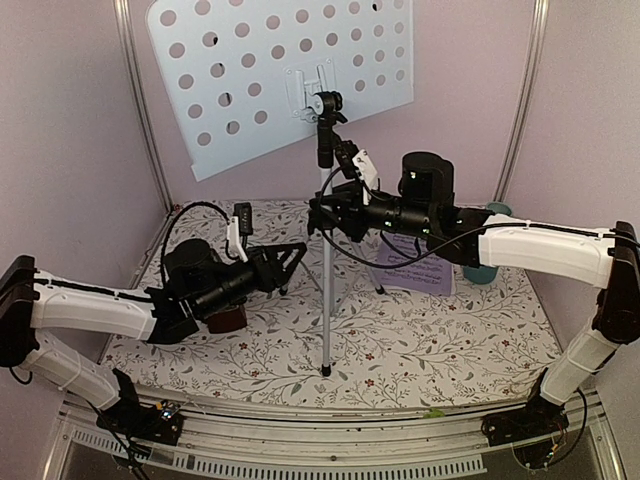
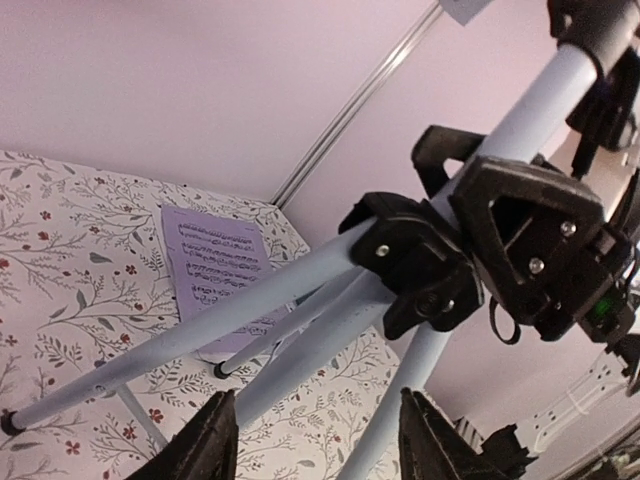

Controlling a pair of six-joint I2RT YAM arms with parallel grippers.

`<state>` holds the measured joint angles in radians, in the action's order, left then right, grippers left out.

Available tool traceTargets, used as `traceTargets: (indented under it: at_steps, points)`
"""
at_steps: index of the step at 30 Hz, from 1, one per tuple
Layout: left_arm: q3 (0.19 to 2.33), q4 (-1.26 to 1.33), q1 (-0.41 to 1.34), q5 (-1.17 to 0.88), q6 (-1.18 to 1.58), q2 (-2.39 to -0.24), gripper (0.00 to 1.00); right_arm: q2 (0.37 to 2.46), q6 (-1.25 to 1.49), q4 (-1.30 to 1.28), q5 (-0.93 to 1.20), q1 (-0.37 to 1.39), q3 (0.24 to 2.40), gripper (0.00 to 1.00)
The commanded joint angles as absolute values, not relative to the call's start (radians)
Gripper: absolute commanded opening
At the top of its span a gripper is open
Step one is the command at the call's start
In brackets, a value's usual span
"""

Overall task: Set up the instrument practice props
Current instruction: Screw the knob on the music stand.

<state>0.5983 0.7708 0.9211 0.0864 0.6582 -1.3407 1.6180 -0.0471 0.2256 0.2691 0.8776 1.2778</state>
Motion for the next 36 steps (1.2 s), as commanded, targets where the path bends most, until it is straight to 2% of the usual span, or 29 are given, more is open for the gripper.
traceTargets:
  at_steps: [1, 4, 17, 36]
  points:
    - [0.563, 0.865, 0.902, 0.085, 0.987, -1.333, 0.55, 1.694, -0.038, -0.006, 0.298, 0.903, 1.230, 0.00]
    - [0.561, 0.948, 0.908, 0.067, 1.136, -1.367, 0.54, 1.688, -0.040, -0.006, 0.293, 0.902, 1.225, 0.00]
    - [0.689, 0.965, 1.020, 0.237, 1.489, -1.472, 0.54, 1.662, -0.037, 0.000, 0.278, 0.903, 1.180, 0.00]
    - [0.763, 1.003, 1.062, 0.357, 1.561, -1.519, 0.53, 1.666, -0.026, 0.012, 0.285, 0.902, 1.167, 0.00]
